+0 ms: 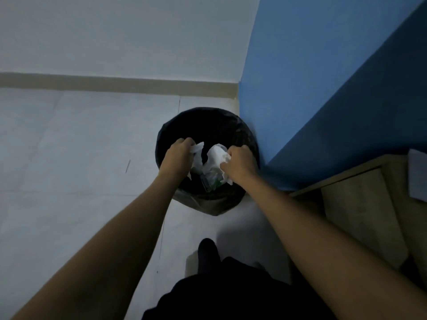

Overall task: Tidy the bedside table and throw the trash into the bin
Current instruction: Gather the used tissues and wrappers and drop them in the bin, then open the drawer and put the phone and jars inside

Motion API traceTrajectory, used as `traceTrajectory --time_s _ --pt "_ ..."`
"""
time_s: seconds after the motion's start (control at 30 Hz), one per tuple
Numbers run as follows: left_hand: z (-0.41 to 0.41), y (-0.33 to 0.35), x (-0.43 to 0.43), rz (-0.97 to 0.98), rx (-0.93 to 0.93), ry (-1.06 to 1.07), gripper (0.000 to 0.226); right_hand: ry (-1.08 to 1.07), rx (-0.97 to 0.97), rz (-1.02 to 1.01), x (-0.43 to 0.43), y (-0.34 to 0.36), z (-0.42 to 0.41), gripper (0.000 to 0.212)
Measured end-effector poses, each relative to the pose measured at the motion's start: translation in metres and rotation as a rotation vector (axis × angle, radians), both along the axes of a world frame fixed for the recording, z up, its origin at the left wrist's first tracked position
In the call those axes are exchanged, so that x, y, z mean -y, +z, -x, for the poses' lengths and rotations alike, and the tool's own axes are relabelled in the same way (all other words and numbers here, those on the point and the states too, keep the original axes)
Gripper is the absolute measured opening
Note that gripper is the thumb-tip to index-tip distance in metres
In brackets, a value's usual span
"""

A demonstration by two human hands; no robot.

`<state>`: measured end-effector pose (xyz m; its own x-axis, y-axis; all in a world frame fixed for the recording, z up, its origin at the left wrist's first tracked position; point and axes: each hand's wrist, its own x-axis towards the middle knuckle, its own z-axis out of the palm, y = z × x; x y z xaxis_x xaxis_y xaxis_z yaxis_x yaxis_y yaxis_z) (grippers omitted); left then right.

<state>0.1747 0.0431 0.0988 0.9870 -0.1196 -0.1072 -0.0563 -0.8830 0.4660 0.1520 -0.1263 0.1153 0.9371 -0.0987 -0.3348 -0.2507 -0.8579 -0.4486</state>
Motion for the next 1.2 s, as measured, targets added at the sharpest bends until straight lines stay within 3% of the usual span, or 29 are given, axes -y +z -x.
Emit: traceTrajectory --time_s 0.13,0.27,0.4,0.63,0.9,1.2 --pt "-0.002 -0.022 0.001 -0.004 -0.080 -0.003 0.026 0.029 -0.030 -0.019 -0.002 -0.027 0.000 0.034" --pt "-0.005 -0.041 0.000 -0.041 -0.281 -0.060 0.067 0.034 -0.034 -0.065 -0.007 -0.038 -0.004 0.041" --pt "-0.002 -0.047 0.000 -0.070 -0.263 -0.053 0.078 0.041 -0.040 -0.101 -0.007 -0.037 -0.001 0.043" --pt "0.010 -0.006 0.006 -0.050 -0.153 -0.036 0.066 0.002 0.000 -0.116 0.003 -0.001 0.014 0.046" --pt "0.071 0.089 0.023 -0.011 -0.085 -0.074 0.056 -0.044 0.017 -0.091 0.017 0.090 0.081 0.044" --pt "0.161 0.178 0.040 0.023 0.101 -0.152 0.053 -0.162 0.221 -0.052 0.043 0.178 0.188 0.042"
